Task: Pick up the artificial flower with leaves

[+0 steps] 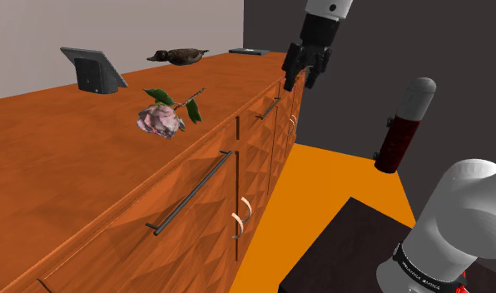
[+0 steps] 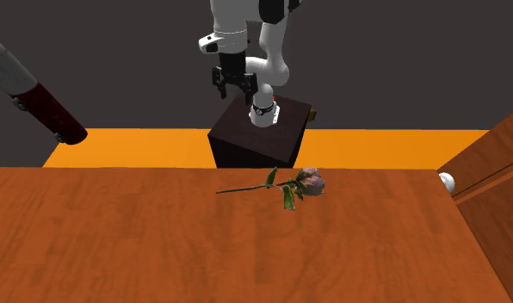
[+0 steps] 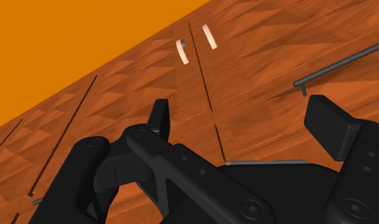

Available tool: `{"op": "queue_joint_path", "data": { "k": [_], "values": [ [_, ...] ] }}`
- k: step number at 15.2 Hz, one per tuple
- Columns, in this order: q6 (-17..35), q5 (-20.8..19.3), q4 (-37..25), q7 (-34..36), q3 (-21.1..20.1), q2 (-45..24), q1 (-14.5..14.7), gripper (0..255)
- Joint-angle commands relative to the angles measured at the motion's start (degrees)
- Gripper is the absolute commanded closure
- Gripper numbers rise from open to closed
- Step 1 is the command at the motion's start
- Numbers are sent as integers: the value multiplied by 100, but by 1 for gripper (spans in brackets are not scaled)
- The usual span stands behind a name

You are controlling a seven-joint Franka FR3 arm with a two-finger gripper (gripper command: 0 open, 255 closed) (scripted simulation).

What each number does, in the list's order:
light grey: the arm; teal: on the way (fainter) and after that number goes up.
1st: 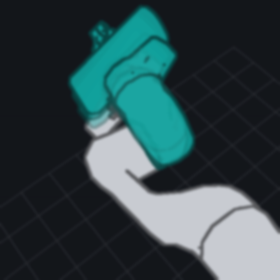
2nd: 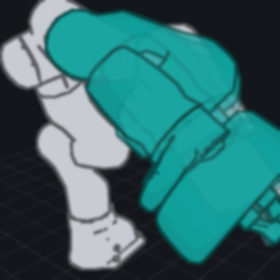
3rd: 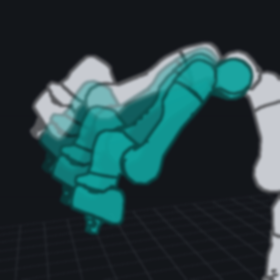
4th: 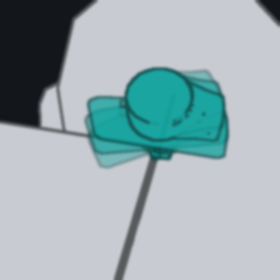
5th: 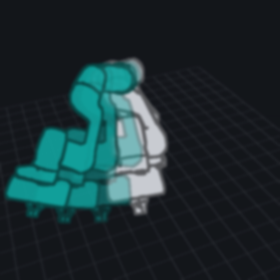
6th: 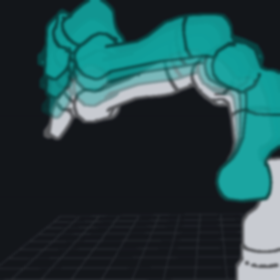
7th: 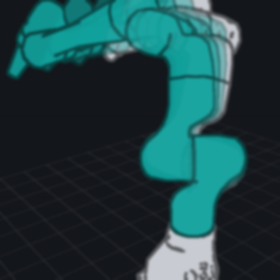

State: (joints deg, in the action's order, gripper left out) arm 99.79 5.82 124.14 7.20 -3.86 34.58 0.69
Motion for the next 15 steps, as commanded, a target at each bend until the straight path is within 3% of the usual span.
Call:
{"op": "queue_joint_path", "data": {
  "k": [1, 8, 15],
  "values": [
    [110, 66, -322, 184, -158, -439, 44, 0],
    [240, 120, -1516, 826, -657, -1781, 182, 0],
    [109, -108, -3125, 1512, -1088, -3290, 379, 0]
  ]
}}
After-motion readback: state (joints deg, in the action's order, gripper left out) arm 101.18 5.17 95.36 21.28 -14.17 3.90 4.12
